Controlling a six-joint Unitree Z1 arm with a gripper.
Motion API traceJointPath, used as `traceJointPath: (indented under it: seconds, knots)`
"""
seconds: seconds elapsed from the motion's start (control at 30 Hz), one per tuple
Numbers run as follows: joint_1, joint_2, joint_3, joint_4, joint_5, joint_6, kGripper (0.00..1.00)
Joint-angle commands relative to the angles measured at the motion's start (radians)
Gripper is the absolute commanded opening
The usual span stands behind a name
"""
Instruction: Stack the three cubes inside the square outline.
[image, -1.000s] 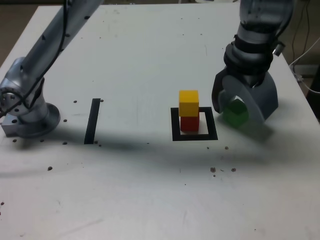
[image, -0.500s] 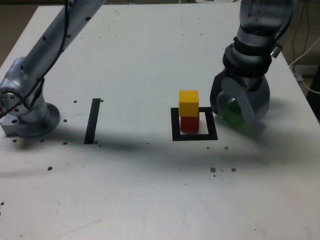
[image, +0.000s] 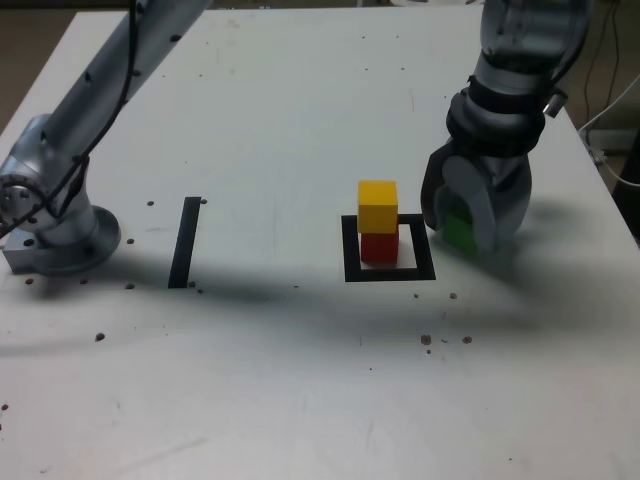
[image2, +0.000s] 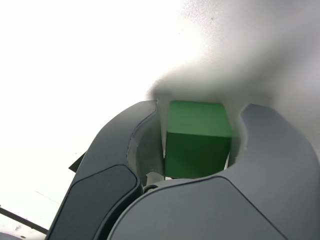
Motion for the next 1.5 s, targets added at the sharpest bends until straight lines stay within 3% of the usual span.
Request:
traceJointPath:
  seconds: [0.0,0.17,0.37,0.73,1.1,1.47]
  knots:
    - [-0.001,0.003,-0.003,0.004,0.002,-0.003,0.17]
    - [-0.006,-0.012,-0.024,0.021,0.009,-0.021,0.17]
    - [-0.014,-0.072,-0.092,0.103,0.031,-0.084,0.17]
    - [-0.014,-0.179,-0.166,0.272,-0.003,-0.285,0.17]
    - [-0.014,-0.271,-0.007,0.263,-0.064,-0.515,0.17]
    - [-0.010,-0.349,0.175,0.183,-0.069,-0.609,0.17]
